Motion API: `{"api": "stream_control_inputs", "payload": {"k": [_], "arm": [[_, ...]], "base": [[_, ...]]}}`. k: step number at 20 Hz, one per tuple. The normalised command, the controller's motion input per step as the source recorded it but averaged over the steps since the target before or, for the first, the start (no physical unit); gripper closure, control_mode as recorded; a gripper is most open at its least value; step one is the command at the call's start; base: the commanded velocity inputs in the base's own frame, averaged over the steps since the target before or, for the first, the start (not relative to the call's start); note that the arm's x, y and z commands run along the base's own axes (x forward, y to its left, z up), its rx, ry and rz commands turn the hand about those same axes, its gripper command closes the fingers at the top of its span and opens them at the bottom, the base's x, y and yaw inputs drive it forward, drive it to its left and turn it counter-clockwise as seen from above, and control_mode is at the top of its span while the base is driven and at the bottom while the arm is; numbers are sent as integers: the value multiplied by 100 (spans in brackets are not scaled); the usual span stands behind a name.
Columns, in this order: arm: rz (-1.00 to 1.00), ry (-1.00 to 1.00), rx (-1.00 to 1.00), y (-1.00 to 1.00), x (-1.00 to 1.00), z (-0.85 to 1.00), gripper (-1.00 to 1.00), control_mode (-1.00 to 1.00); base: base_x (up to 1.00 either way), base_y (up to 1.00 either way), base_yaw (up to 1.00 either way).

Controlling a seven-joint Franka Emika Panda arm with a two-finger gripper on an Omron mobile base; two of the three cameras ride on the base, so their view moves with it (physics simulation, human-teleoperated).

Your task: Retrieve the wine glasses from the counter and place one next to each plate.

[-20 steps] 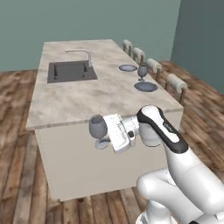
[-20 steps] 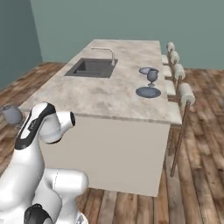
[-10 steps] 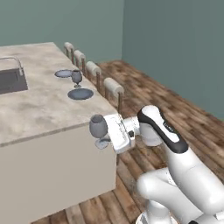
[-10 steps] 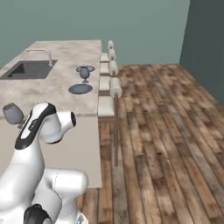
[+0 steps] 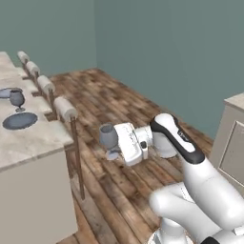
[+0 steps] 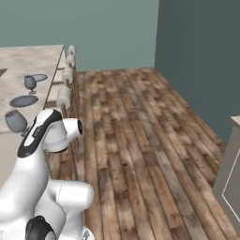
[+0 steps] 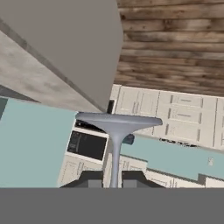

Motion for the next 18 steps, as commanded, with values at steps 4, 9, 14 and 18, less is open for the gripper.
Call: {"api": "stream_control_inputs", "payload": {"k": [4,9,14,18], "arm": [[0,0,0,0,0,0,100,100],[0,0,0,0,0,0,100,100],[0,0,0,0,0,0,100,100],[0,0,0,0,0,0,100,100]], "base": [[98,-100,-15],[100,-59,-2],[100,-16,0],[91,-7,14]]}}
